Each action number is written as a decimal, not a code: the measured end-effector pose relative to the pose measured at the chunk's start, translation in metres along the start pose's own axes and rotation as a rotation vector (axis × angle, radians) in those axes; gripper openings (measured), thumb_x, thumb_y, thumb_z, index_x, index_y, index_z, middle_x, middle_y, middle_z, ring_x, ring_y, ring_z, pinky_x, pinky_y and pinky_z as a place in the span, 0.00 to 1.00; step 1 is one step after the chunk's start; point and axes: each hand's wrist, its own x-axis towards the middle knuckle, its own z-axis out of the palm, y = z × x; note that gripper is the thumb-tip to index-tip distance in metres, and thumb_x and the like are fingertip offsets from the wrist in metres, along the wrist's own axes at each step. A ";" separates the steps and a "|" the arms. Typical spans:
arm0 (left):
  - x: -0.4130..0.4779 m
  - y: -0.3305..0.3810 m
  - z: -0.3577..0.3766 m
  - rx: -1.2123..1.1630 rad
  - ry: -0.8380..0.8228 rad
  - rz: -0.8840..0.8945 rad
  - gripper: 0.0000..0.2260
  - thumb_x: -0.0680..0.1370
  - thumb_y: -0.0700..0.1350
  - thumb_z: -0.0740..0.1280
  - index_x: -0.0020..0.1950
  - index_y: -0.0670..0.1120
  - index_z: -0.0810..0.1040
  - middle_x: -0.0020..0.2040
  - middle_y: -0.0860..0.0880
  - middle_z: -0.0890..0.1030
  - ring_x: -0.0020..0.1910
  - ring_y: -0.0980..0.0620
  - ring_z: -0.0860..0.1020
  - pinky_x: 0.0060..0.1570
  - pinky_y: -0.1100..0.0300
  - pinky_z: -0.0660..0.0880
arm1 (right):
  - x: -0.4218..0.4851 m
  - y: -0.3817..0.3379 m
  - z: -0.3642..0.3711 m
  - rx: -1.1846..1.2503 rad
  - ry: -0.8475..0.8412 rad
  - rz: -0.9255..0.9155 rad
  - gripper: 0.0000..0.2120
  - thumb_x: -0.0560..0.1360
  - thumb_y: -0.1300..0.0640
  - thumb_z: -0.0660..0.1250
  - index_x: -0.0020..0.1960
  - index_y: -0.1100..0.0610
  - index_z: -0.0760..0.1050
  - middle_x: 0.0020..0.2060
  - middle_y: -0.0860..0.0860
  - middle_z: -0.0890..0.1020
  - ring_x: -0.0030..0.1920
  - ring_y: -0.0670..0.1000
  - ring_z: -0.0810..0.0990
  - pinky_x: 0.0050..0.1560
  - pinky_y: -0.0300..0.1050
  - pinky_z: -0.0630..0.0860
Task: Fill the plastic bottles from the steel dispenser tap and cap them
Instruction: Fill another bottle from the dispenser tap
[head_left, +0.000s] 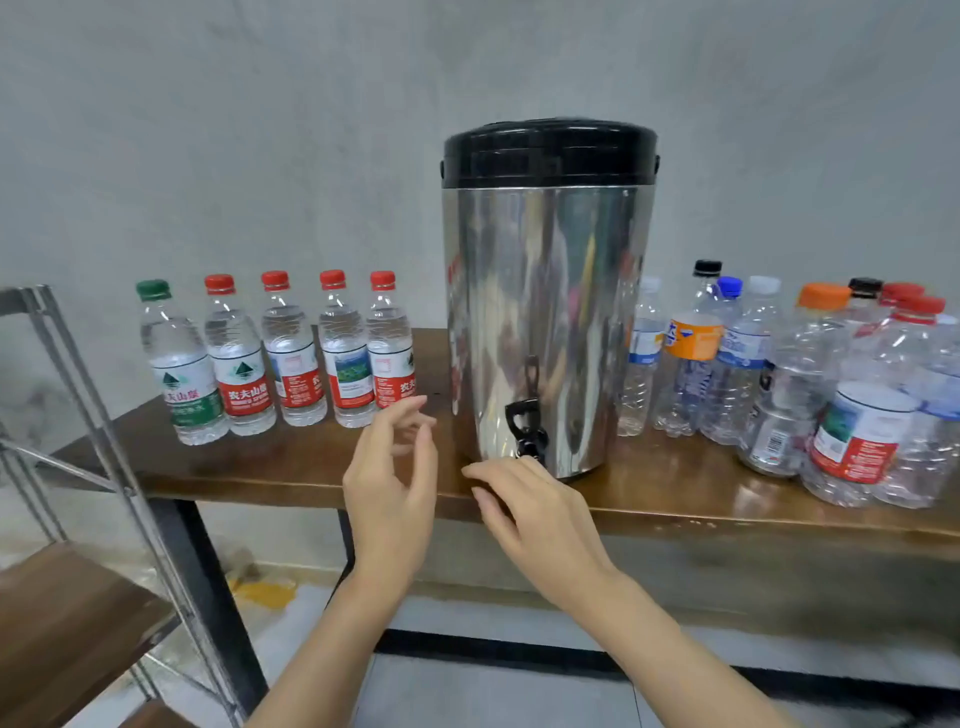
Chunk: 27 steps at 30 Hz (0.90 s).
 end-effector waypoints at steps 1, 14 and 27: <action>-0.003 0.013 0.009 -0.038 -0.014 0.042 0.12 0.80 0.38 0.64 0.62 0.48 0.76 0.50 0.51 0.81 0.51 0.55 0.80 0.50 0.64 0.75 | -0.006 0.006 -0.014 -0.005 0.032 0.010 0.11 0.80 0.56 0.61 0.57 0.54 0.80 0.51 0.45 0.83 0.50 0.46 0.79 0.48 0.38 0.77; -0.064 0.045 0.210 0.001 -0.526 0.147 0.16 0.82 0.43 0.61 0.69 0.46 0.71 0.60 0.51 0.76 0.61 0.50 0.73 0.61 0.53 0.73 | -0.065 0.133 -0.146 -0.338 0.213 0.440 0.16 0.77 0.61 0.68 0.64 0.53 0.75 0.58 0.48 0.79 0.57 0.50 0.75 0.47 0.47 0.78; -0.073 0.011 0.260 0.260 -0.640 0.213 0.17 0.83 0.47 0.59 0.71 0.45 0.69 0.69 0.48 0.71 0.69 0.49 0.66 0.72 0.51 0.65 | 0.010 0.220 -0.222 -0.692 0.450 0.560 0.22 0.78 0.60 0.66 0.71 0.58 0.68 0.73 0.61 0.66 0.69 0.63 0.65 0.67 0.58 0.66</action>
